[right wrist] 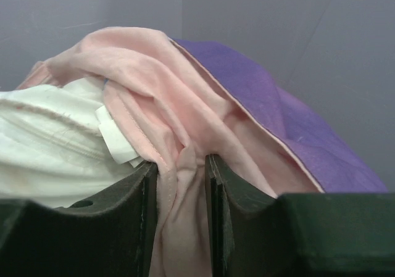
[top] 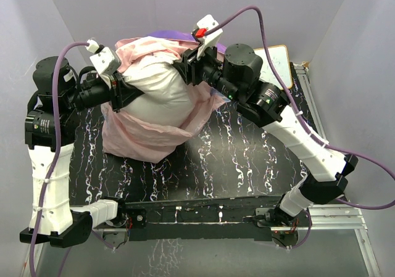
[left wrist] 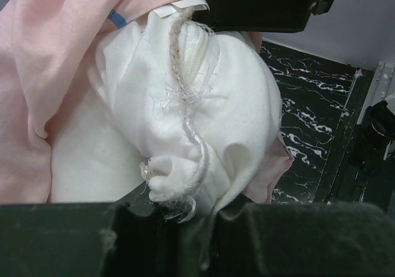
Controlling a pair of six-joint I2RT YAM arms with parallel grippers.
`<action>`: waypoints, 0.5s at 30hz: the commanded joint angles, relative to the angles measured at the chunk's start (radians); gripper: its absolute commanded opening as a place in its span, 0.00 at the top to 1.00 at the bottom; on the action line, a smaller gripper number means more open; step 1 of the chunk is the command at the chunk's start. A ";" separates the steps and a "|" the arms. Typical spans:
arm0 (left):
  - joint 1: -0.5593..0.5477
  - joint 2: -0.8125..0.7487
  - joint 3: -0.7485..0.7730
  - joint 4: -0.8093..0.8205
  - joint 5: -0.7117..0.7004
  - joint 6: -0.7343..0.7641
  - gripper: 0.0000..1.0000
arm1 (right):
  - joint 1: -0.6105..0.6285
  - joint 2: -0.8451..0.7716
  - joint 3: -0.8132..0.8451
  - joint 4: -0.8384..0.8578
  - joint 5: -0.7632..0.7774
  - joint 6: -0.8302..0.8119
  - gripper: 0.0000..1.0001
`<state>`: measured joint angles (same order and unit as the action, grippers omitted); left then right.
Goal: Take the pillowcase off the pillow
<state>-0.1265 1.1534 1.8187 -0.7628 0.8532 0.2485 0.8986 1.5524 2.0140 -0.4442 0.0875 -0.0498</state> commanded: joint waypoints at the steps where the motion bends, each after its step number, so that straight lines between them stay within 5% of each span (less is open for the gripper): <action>1: 0.001 -0.011 0.076 -0.114 0.087 0.061 1.00 | -0.008 -0.027 0.024 0.038 0.188 -0.051 0.66; 15: 0.001 -0.006 0.239 -0.342 0.097 0.233 1.00 | -0.126 -0.080 -0.092 0.073 0.348 -0.124 0.77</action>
<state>-0.1265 1.1629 1.9503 -1.0065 0.8879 0.4381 0.8665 1.5139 1.9667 -0.4332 0.2657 -0.1291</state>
